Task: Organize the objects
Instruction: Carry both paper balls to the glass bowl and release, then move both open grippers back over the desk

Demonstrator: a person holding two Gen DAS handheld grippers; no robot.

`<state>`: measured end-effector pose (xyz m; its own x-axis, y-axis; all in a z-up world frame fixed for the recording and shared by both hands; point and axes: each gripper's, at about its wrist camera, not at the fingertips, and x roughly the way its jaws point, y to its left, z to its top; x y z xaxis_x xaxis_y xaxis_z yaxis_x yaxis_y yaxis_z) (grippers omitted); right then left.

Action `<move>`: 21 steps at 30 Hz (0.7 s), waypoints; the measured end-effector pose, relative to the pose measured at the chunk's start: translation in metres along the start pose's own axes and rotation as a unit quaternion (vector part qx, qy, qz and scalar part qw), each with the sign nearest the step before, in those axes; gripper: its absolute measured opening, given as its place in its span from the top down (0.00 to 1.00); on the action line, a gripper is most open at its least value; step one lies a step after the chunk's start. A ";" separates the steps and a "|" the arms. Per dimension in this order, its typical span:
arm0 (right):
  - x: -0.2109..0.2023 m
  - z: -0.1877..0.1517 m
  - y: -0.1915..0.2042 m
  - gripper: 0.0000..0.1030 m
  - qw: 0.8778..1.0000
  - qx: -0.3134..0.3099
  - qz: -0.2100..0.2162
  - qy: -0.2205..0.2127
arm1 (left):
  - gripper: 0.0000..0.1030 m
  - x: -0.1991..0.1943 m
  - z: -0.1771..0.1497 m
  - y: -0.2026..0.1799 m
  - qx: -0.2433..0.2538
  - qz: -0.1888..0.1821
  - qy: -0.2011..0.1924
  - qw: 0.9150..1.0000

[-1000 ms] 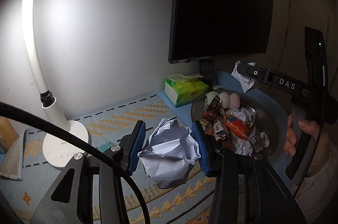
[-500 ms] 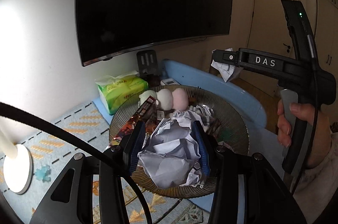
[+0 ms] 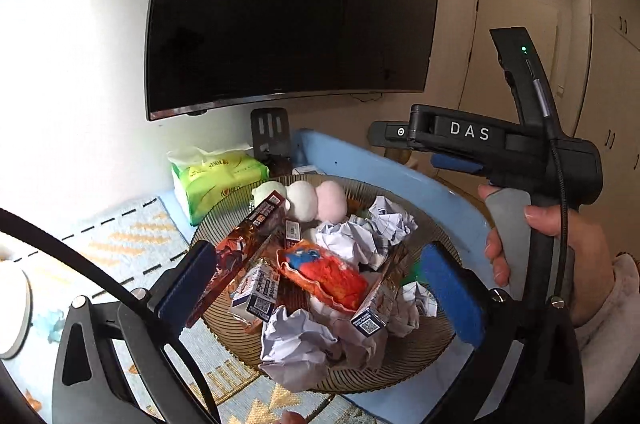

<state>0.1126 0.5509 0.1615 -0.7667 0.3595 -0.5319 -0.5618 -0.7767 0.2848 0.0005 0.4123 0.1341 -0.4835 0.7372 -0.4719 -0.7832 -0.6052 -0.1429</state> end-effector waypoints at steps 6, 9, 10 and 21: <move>-0.017 0.006 0.029 0.00 0.999 0.019 0.029 -0.012 | 0.00 -0.021 0.002 0.014 0.015 0.053 -0.011 0.998; -0.023 0.006 0.062 0.00 0.998 0.006 0.054 -0.018 | 0.00 -0.045 -0.001 0.031 0.019 0.091 -0.010 0.996; -0.025 0.005 0.076 0.00 0.998 -0.002 0.064 -0.017 | 0.00 -0.052 -0.001 0.039 0.016 0.102 -0.009 0.995; 0.026 -0.056 0.272 0.00 0.977 -0.141 0.148 0.058 | 0.00 -0.162 -0.027 0.180 -0.070 0.256 0.015 0.964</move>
<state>-0.0423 0.3202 0.1807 -0.8331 0.0489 -0.5510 -0.1996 -0.9555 0.2171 -0.0518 0.1759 0.1617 -0.7794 0.3237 -0.5365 -0.3832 -0.9237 -0.0006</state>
